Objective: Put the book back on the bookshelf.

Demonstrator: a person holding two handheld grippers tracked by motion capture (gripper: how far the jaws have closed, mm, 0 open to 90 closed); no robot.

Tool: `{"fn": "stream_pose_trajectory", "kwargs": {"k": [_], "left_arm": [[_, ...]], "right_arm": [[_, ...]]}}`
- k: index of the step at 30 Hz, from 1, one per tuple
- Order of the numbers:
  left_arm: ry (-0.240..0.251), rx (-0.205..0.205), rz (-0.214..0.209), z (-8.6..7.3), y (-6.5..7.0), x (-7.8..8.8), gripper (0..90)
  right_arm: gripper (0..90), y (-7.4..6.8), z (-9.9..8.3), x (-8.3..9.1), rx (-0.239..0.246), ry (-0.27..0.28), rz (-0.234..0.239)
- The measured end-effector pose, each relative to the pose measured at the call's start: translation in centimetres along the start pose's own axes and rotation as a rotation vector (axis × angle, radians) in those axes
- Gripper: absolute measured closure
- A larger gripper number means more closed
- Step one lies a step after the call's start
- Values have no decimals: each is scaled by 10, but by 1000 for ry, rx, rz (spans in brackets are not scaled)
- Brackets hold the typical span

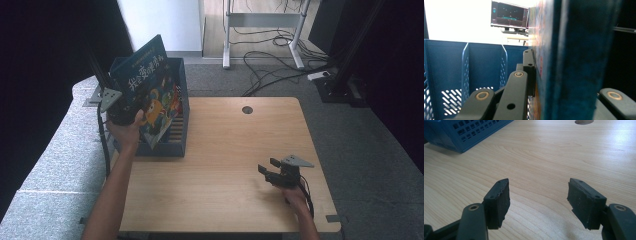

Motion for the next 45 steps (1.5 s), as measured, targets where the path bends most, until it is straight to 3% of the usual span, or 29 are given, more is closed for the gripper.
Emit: {"fn": "stream_pose_trajectory", "kwargs": {"k": [31,45], "left_arm": [[1,-22,81,-22,5,-35,827],[-19,-23,81,-29,5,-41,827]], "right_arm": [[335,2,0,2,3,2,-7],[335,2,-1,2,7,-3,-9]]}}
Point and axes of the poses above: each handheld gripper's, and its own axes: x roughly backward along the jaws, z roughly out of its top, y roughly to its right, the point moved 9 cm from there along -x, roughly forward along the jaws, and after that the axes turned 9 degrees about z, right-handed, at the moved point
